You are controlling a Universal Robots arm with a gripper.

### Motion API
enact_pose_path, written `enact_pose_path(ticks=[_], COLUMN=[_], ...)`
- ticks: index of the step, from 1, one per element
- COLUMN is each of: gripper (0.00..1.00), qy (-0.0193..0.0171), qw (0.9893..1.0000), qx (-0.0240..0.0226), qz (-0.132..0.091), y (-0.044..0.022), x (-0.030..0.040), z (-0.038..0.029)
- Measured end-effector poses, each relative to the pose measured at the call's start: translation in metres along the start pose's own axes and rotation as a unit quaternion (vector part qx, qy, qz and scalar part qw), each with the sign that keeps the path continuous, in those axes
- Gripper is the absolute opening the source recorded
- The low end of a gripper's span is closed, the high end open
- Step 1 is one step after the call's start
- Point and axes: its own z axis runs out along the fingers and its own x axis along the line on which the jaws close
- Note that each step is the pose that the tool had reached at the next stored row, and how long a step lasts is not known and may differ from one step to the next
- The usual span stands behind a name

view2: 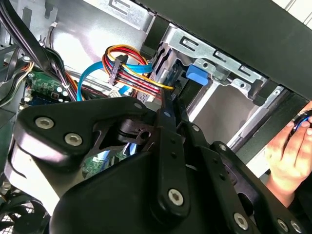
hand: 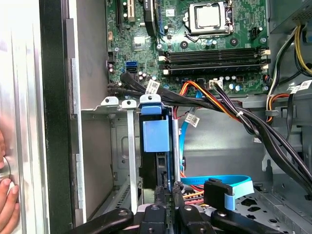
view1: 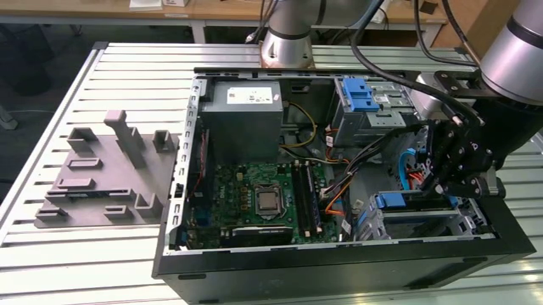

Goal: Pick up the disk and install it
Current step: 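Insert the first disk wire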

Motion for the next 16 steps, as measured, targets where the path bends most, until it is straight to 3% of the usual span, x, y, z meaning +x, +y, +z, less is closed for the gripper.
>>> enact_pose_path(ticks=[6,7,8,16], gripper=[0.18,0.24,0.24,0.24], qy=[-0.0004,-0.0004,-0.0002,-0.0001], qw=[1.0000,1.0000,1.0000,1.0000], qx=[-0.0001,-0.0001,0.0000,-0.0005], qz=[0.000,0.000,0.000,0.000], y=[0.0000,0.0001,0.0000,0.0001], x=[0.0000,0.0001,0.0001,0.0011], z=[0.0000,-0.0007,-0.0018,-0.0185])
